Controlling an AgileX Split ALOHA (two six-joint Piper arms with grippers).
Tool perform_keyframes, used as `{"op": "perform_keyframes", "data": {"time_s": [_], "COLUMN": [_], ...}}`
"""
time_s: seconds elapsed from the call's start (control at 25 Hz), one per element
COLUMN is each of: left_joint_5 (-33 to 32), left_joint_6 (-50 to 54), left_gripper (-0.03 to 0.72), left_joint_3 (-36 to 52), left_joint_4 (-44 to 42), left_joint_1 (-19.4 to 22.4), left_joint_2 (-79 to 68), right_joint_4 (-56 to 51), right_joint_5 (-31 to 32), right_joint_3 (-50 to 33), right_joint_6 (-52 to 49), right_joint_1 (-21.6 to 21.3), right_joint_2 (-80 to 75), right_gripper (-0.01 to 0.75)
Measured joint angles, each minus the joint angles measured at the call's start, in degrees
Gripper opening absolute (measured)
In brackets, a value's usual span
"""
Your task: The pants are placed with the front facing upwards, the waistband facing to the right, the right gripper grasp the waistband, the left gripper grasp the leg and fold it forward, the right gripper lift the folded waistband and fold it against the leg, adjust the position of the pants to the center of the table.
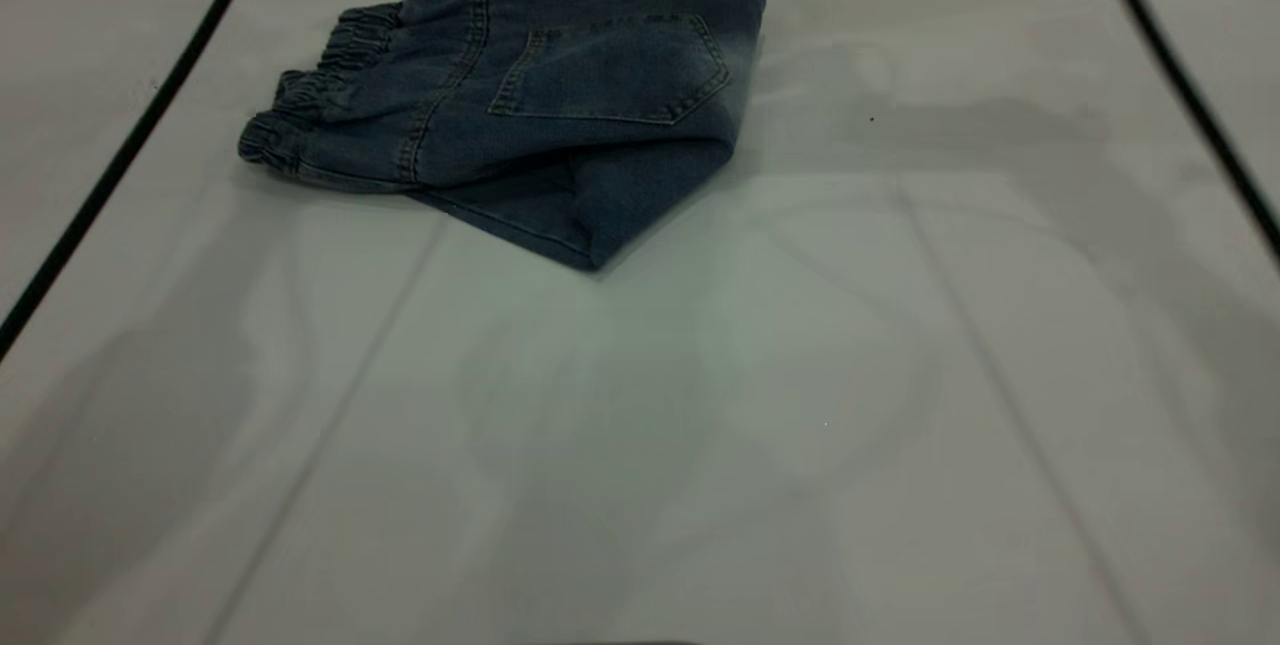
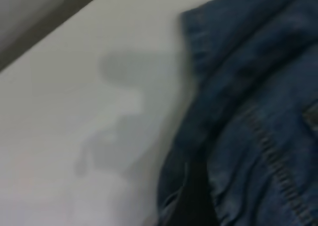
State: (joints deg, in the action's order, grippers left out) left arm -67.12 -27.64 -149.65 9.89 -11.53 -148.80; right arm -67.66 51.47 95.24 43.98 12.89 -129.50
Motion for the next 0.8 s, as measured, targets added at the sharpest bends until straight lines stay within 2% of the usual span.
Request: {"op": "perform_keyframes", "data": {"time_s": [0.16, 0.28, 0.6, 0.8], "left_joint_5": [0.0, 0.0, 0.0, 0.0], "left_joint_6": [-2.7, -6.9, -20.6, -22.5], "left_gripper": [0.552, 0.552, 0.552, 0.552], "left_joint_3": [1.6, 5.2, 9.7, 9.7], "left_joint_4": [-2.5, -5.1, -6.9, -6.7], "left_joint_1": [-2.7, -4.5, -8.2, -8.9], "left_joint_2": [-1.5, -2.5, -5.7, -7.8], "right_joint_4": [10.9, 14.7, 16.3, 16.3], "right_joint_5": [2.5, 3.4, 4.9, 4.9], "right_joint_3": [0.0, 0.0, 0.0, 0.0], "right_joint_6": [-9.3, -11.3, -11.3, -10.6], "right_joint_1": [-3.9, -5.3, -6.1, -6.6], "right_joint_2": [1.1, 1.1, 1.1, 1.1], "right_gripper": [0.61, 0.601, 0.593, 0.593]}}
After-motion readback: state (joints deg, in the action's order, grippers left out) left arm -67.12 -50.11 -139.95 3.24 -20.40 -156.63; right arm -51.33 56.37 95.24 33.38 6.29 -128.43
